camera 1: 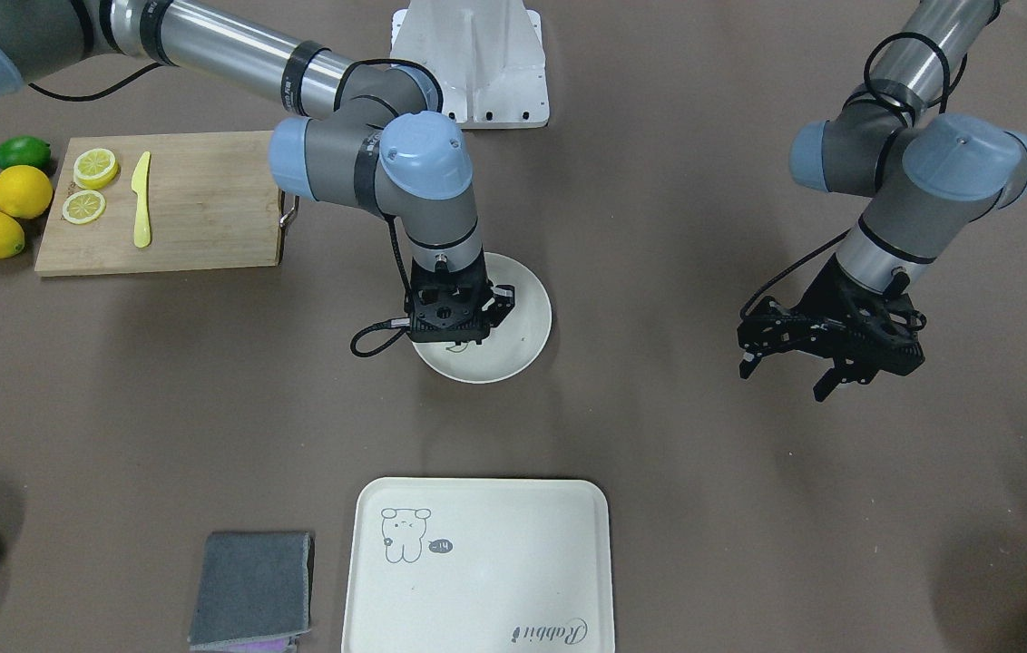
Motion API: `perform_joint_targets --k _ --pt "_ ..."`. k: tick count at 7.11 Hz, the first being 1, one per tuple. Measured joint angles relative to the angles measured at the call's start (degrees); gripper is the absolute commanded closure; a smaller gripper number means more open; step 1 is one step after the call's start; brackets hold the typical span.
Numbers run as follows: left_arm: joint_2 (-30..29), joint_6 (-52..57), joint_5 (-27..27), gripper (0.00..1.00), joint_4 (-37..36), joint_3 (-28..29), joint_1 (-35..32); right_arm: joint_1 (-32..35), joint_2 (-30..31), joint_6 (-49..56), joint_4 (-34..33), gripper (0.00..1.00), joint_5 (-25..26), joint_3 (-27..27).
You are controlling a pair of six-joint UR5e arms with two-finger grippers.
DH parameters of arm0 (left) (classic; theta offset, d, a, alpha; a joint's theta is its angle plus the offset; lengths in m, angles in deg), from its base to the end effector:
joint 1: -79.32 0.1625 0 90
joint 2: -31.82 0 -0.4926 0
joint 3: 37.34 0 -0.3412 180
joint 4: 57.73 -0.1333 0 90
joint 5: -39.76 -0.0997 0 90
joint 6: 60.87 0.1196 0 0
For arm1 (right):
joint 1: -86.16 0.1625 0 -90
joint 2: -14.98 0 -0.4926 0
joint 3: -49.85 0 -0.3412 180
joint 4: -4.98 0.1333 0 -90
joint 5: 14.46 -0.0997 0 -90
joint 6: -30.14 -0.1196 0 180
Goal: Place red cherry on plate
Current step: 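Lift the cherries with the right gripper and carry them over the plate, then lower the cherries onto the plate and open the right gripper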
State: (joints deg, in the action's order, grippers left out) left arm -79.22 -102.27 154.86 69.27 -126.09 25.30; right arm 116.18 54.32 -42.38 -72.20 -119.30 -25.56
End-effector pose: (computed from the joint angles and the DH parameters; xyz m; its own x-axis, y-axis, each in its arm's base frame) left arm 0.3110 -0.5689 0.4826 0.6061 0.3214 -0.7276 0.1053 0.8742 0.4739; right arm -0.6495 -0.4939 0.2748 0.6381 0.0334 0.7692 -0.1309 0.9892 0.0657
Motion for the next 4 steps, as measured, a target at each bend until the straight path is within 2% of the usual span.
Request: perform_joint_targets --k 4 --pt "0.4 0.35 0.22 0.02 0.09 -0.1 -0.27 -0.88 0.06 -6.28 -0.91 0.0 -0.06 -1.02"
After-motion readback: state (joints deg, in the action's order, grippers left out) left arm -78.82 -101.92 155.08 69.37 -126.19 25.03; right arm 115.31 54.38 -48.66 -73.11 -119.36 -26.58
